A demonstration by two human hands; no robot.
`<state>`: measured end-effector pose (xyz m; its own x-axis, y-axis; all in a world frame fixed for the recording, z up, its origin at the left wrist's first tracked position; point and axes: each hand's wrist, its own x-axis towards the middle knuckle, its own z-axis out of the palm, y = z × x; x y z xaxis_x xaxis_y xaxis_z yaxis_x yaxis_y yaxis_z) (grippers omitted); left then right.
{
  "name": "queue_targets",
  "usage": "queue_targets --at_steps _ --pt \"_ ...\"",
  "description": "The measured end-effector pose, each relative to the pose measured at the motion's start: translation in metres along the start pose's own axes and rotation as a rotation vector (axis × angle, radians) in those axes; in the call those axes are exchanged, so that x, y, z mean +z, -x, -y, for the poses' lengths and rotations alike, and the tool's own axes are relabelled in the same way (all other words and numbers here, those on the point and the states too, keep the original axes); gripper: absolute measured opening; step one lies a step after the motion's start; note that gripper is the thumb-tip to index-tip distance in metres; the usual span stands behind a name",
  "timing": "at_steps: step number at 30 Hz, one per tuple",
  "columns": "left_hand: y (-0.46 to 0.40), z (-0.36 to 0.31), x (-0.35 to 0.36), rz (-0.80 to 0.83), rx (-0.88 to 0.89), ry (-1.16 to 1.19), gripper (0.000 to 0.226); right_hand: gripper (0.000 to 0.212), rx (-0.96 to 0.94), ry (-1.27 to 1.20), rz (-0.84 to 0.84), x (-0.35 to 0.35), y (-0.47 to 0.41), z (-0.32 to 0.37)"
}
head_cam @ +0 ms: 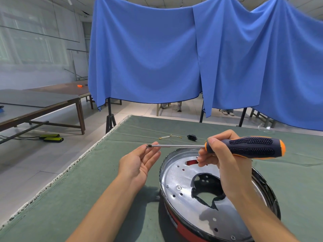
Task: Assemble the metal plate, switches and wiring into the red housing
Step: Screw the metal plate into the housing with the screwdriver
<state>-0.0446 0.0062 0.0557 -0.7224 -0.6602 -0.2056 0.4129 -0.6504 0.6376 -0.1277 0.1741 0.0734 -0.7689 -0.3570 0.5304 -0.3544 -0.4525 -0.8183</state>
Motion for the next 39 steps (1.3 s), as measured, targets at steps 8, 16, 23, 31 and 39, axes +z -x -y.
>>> queue_targets --at_steps 8,16,23,31,39 --pt "-0.001 0.002 -0.001 -0.015 0.004 0.002 0.016 0.013 0.016 0.006 0.004 0.003 0.0 0.002" --pt "-0.002 0.005 -0.001 -0.013 0.1 -0.053 0.016 0.017 0.028 0.004 -0.027 -0.001 -0.002 -0.001" --pt "0.0 0.004 -0.001 -0.001 0.062 -0.045 0.012 0.019 0.082 -0.038 -0.022 -0.004 -0.004 -0.001" --pt "0.004 0.005 0.001 -0.005 0.048 -0.044 0.012 0.022 0.099 -0.081 -0.001 -0.004 -0.006 -0.001" --pt "0.009 0.002 0.008 0.012 0.03 0.016 0.02 0.019 0.096 -0.143 0.011 -0.002 -0.007 0.0"
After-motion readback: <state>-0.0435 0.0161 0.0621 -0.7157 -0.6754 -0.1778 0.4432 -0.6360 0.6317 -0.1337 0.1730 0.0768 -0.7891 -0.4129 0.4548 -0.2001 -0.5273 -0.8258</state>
